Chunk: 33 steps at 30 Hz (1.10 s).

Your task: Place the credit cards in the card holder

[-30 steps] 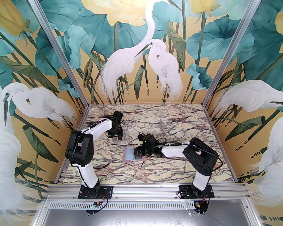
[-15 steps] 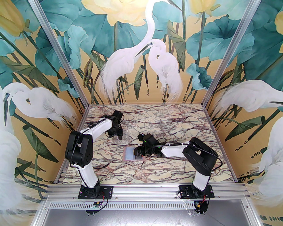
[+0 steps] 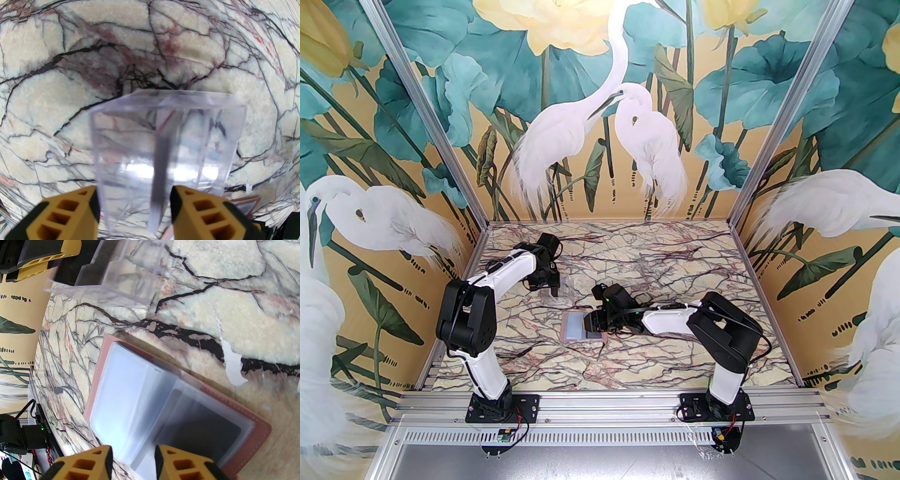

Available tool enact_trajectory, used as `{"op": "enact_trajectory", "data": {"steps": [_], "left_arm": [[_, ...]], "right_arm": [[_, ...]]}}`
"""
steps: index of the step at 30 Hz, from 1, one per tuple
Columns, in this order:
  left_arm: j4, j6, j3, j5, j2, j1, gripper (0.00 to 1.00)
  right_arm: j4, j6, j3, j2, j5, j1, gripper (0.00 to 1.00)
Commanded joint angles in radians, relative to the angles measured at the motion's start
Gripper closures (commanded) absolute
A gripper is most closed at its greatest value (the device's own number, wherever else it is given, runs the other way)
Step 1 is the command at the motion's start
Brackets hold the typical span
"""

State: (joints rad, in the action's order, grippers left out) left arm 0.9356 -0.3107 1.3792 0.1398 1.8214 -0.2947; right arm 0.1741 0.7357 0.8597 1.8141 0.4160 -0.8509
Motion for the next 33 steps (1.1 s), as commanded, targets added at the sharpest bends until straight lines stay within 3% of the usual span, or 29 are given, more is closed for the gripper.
{"op": "enact_trajectory", "data": {"steps": [1, 7, 33], "left_arm": [[0.012, 0.013, 0.0, 0.018, -0.013, -0.003, 0.4], [0.032, 0.015, 0.015, 0.033, -0.022, -0.003, 0.34], [0.064, 0.0, 0.067, 0.164, 0.075, -0.077, 0.41]], "right_arm": [[-0.013, -0.015, 0.025, 0.018, 0.007, 0.0, 0.62], [-0.014, -0.015, 0.026, 0.019, 0.01, 0.0, 0.62], [-0.023, -0.016, 0.038, 0.034, 0.015, 0.0, 0.62]]}}
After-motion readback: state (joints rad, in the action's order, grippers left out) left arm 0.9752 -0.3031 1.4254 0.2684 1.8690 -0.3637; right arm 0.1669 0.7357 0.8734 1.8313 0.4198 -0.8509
